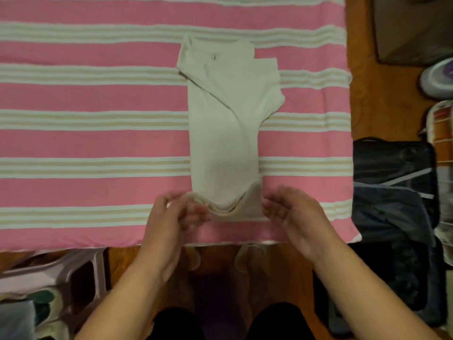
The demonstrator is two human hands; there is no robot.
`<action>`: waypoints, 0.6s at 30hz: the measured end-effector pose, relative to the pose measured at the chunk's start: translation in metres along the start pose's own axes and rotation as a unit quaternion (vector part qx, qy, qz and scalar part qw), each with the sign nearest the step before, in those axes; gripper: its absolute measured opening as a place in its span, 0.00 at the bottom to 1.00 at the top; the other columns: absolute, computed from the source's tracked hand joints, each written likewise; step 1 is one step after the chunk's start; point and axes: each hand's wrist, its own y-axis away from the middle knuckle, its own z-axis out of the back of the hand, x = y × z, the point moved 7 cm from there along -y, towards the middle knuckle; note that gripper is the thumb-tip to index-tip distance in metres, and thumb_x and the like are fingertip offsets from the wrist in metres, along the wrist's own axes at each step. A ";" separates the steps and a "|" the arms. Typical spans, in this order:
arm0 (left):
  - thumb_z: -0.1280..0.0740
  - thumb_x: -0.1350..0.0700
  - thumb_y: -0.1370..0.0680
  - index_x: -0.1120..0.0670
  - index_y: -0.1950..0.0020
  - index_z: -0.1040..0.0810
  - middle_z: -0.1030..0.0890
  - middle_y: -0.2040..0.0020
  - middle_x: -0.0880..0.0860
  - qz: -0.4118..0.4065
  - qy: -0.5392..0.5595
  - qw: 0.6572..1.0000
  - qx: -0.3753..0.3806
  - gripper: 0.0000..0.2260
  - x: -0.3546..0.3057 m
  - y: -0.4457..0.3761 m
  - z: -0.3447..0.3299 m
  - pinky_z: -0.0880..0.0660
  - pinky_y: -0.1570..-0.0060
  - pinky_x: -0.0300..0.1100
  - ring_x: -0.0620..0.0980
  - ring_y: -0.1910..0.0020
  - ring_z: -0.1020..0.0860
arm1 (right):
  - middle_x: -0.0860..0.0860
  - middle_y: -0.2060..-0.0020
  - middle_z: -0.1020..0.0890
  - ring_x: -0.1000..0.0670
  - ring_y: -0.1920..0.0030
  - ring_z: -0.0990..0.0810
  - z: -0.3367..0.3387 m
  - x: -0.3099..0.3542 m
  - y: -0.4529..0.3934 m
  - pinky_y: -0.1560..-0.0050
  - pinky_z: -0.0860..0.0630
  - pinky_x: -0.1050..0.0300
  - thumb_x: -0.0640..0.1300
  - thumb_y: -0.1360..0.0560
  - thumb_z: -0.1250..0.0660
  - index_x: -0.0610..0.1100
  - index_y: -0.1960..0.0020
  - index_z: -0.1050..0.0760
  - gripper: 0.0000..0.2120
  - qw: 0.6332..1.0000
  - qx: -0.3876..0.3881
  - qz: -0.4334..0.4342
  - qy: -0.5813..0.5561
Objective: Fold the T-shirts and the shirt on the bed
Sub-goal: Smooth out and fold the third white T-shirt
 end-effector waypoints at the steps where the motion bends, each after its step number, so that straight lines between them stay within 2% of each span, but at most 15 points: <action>1: 0.40 0.60 0.16 0.58 0.38 0.29 0.17 0.61 0.60 -0.033 0.012 0.999 0.000 0.07 -0.022 -0.008 -0.006 0.20 0.54 0.53 0.56 0.63 0.17 | 0.42 0.60 0.16 0.46 0.64 0.17 -0.006 0.018 -0.006 0.56 0.17 0.48 0.39 0.17 0.37 0.39 0.46 0.26 0.03 0.999 -0.011 0.031 0.012; 3: 0.39 0.60 0.16 0.55 0.38 0.27 0.17 0.58 0.59 -0.068 -0.041 0.996 -0.033 0.08 -0.039 -0.033 -0.003 0.19 0.56 0.50 0.55 0.62 0.18 | 0.42 0.59 0.17 0.45 0.63 0.17 -0.006 0.035 -0.028 0.53 0.18 0.43 0.38 0.18 0.36 0.41 0.49 0.27 0.01 0.984 -0.053 0.093 0.146; 4: 0.38 0.59 0.17 0.54 0.38 0.26 0.16 0.56 0.59 -0.070 -0.104 0.990 -0.059 0.08 -0.032 -0.048 0.005 0.20 0.57 0.49 0.55 0.60 0.17 | 0.42 0.57 0.17 0.45 0.61 0.18 -0.004 0.034 -0.042 0.53 0.18 0.43 0.38 0.19 0.35 0.43 0.49 0.26 0.01 0.960 -0.068 0.118 0.244; 6: 0.34 0.52 0.19 0.55 0.40 0.22 0.15 0.52 0.57 -0.036 -0.221 0.972 -0.073 0.10 -0.002 -0.073 0.015 0.21 0.56 0.48 0.56 0.54 0.16 | 0.47 0.54 0.18 0.46 0.54 0.18 -0.001 0.016 -0.065 0.55 0.22 0.51 0.42 0.22 0.32 0.46 0.48 0.26 0.04 0.907 -0.065 0.121 0.398; 7: 0.32 0.46 0.23 0.55 0.41 0.21 0.15 0.51 0.57 -0.006 -0.265 0.962 -0.060 0.16 0.019 -0.081 0.018 0.20 0.54 0.50 0.56 0.53 0.16 | 0.50 0.53 0.18 0.47 0.51 0.19 0.000 0.001 -0.076 0.56 0.25 0.55 0.45 0.22 0.30 0.46 0.46 0.26 0.07 0.893 -0.048 0.113 0.432; 9: 0.30 0.37 0.28 0.56 0.42 0.21 0.16 0.49 0.56 0.044 -0.307 0.950 -0.047 0.25 0.055 -0.087 0.021 0.20 0.49 0.51 0.55 0.51 0.17 | 0.53 0.50 0.19 0.50 0.49 0.20 -0.002 -0.023 -0.090 0.56 0.28 0.59 0.47 0.23 0.29 0.47 0.43 0.25 0.10 0.886 -0.014 0.118 0.449; 11: 0.30 0.41 0.24 0.55 0.42 0.23 0.18 0.48 0.54 0.047 -0.309 0.947 -0.068 0.20 0.070 -0.086 0.020 0.23 0.47 0.50 0.55 0.50 0.19 | 0.53 0.48 0.20 0.51 0.49 0.21 -0.008 -0.030 -0.094 0.55 0.27 0.59 0.47 0.23 0.30 0.48 0.41 0.24 0.12 0.868 -0.031 0.167 0.466; 14: 0.30 0.47 0.20 0.54 0.42 0.24 0.19 0.49 0.52 0.036 -0.277 0.953 -0.115 0.13 0.075 -0.089 0.020 0.24 0.48 0.49 0.53 0.50 0.20 | 0.52 0.48 0.24 0.50 0.47 0.25 -0.019 -0.023 -0.099 0.47 0.26 0.52 0.51 0.24 0.30 0.47 0.39 0.24 0.15 0.817 -0.106 0.253 0.507; 16: 0.29 0.48 0.21 0.54 0.43 0.23 0.18 0.50 0.53 0.018 -0.248 0.961 -0.125 0.12 0.067 -0.095 0.017 0.22 0.47 0.51 0.54 0.50 0.20 | 0.51 0.45 0.23 0.47 0.44 0.26 -0.031 -0.019 -0.109 0.41 0.26 0.47 0.54 0.24 0.31 0.47 0.37 0.24 0.19 0.805 -0.110 0.242 0.531; 18: 0.28 0.49 0.21 0.55 0.45 0.22 0.19 0.51 0.54 -0.001 -0.240 0.962 -0.129 0.11 0.055 -0.106 0.014 0.22 0.47 0.53 0.55 0.53 0.20 | 0.50 0.44 0.21 0.45 0.42 0.24 -0.038 -0.014 -0.119 0.40 0.25 0.45 0.57 0.25 0.32 0.48 0.37 0.24 0.20 0.805 -0.114 0.200 0.546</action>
